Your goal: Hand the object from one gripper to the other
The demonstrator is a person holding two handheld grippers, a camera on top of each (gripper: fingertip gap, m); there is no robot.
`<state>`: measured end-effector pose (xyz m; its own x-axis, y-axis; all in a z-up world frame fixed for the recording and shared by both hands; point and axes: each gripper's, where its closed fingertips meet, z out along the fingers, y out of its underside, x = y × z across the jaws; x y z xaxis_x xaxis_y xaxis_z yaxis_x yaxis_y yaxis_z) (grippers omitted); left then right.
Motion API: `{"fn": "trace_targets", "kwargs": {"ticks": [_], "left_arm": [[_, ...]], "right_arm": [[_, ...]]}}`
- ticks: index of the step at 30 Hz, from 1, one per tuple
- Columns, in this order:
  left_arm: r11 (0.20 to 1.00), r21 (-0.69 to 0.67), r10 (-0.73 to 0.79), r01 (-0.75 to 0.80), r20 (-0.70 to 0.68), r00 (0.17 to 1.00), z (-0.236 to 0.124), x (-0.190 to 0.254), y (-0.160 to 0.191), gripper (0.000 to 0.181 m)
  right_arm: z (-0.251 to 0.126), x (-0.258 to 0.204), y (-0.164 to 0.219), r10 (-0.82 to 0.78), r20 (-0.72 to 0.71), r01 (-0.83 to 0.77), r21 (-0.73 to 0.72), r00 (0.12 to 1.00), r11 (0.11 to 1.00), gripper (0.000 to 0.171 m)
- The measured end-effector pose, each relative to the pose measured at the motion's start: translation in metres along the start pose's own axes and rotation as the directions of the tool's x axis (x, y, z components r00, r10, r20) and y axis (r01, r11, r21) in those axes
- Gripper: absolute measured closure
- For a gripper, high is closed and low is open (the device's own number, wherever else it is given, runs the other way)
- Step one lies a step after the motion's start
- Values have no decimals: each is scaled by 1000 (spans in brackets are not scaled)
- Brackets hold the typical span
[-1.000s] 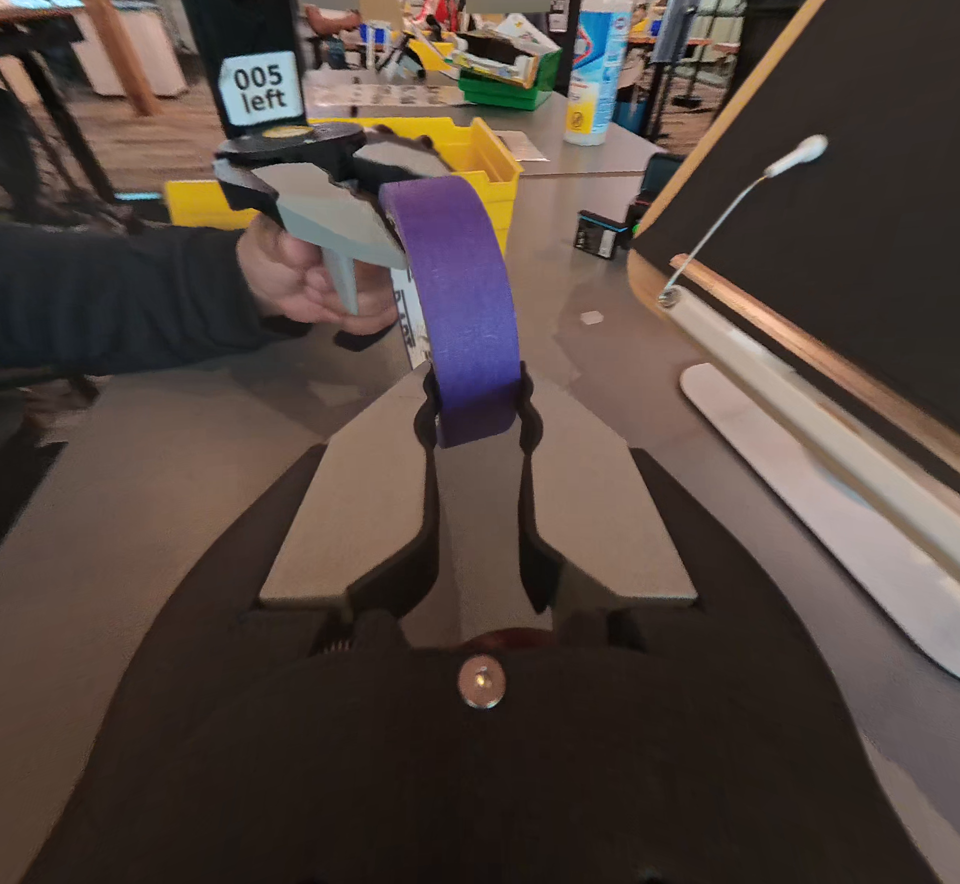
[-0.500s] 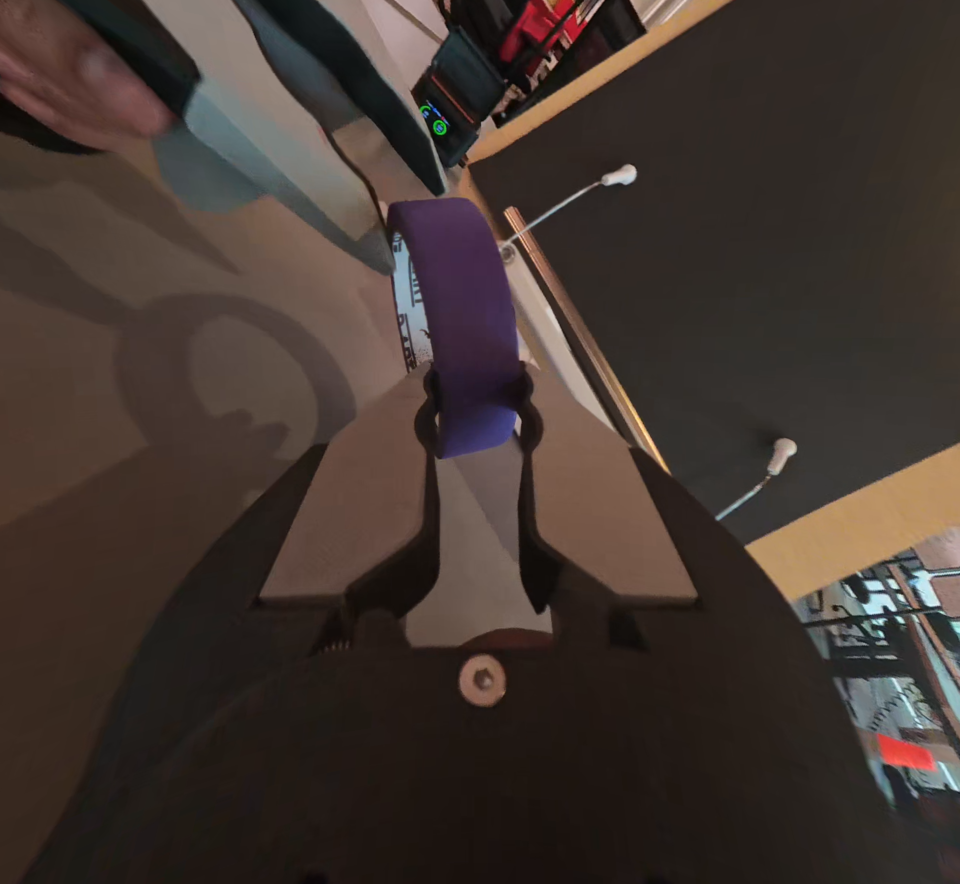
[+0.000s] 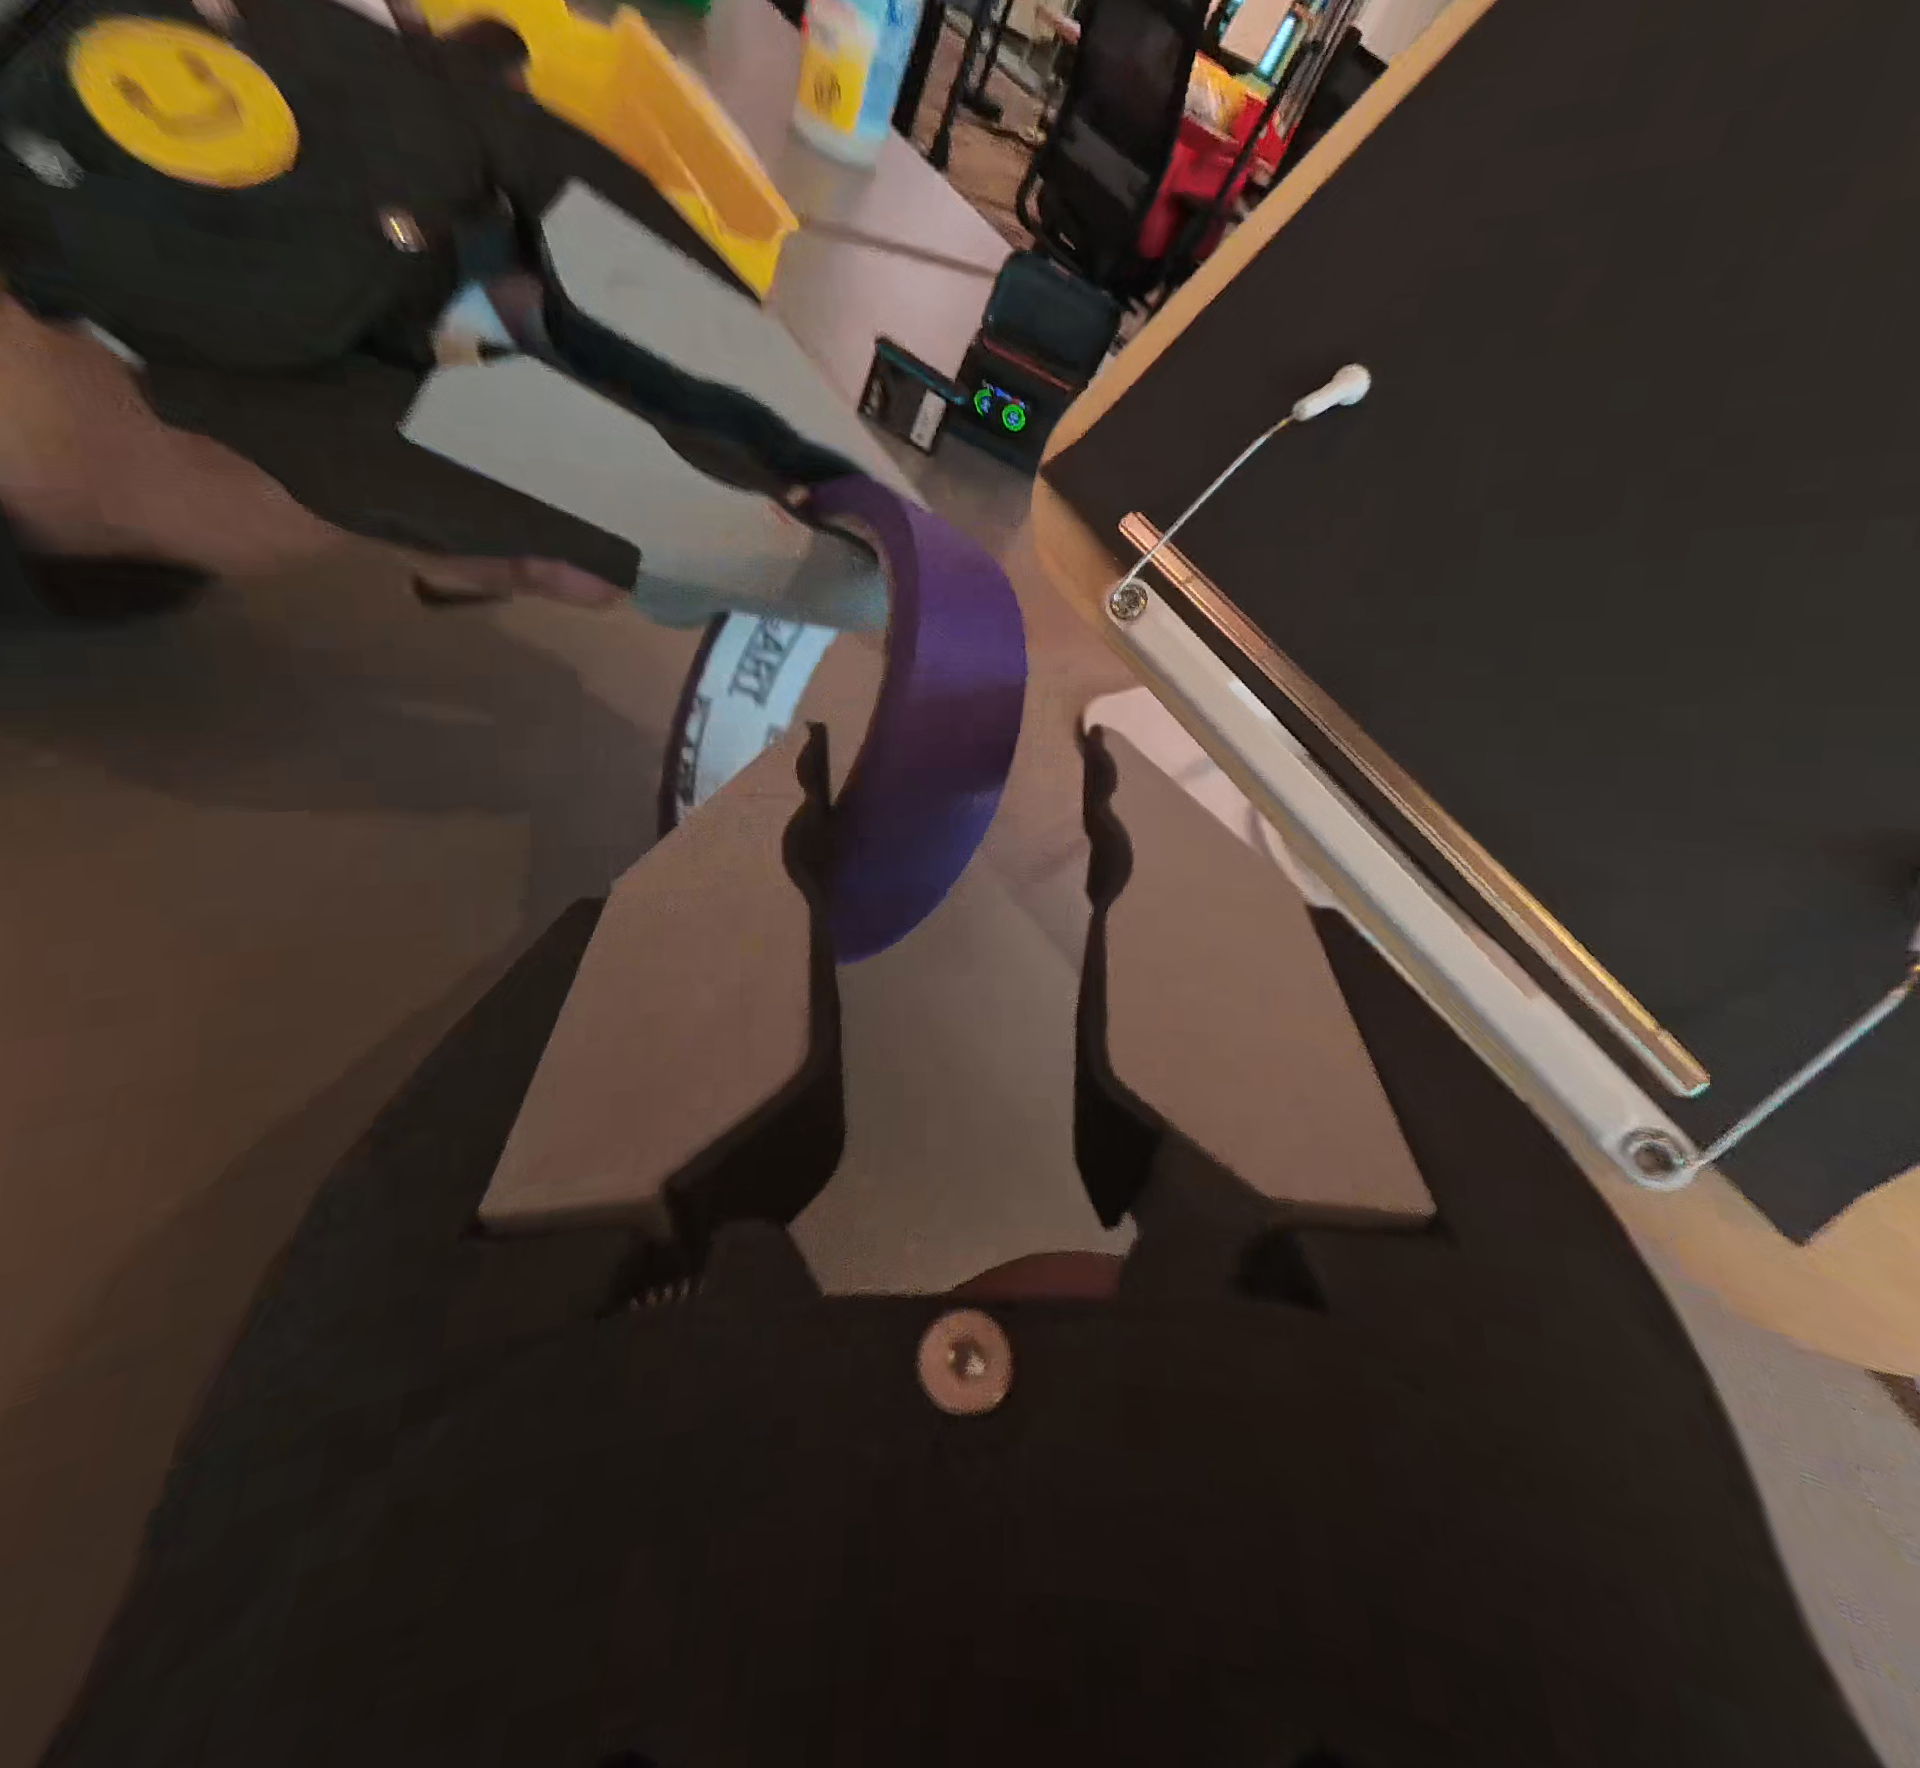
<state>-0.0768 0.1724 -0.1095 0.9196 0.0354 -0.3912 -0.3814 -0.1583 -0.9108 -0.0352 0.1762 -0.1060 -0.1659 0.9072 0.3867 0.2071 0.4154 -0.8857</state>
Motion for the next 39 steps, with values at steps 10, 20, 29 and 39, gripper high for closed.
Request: {"fn": "trace_targets", "kwargs": {"ticks": [10, 20, 29, 39], "left_arm": [[926, 6, -377, 378, 48, 925, 1, -28, 13, 173], [897, 78, -439, 435, 32, 898, 0, -22, -1, 172], [984, -102, -141, 144, 42, 989, 11, -3, 22, 146], [984, -77, 159, -161, -31, 987, 15, 38, 13, 151]], "right_arm": [[-4, -5, -5, 251, 187, -267, 66, 950, 961, 126], [3, -29, -9, 435, 401, -487, 32, 806, 873, 141], [-1, -10, 20, 374, 286, -349, -135, 883, 927, 144], [-7, -18, 15, 532, 375, -501, -184, 759, 845, 146]]}}
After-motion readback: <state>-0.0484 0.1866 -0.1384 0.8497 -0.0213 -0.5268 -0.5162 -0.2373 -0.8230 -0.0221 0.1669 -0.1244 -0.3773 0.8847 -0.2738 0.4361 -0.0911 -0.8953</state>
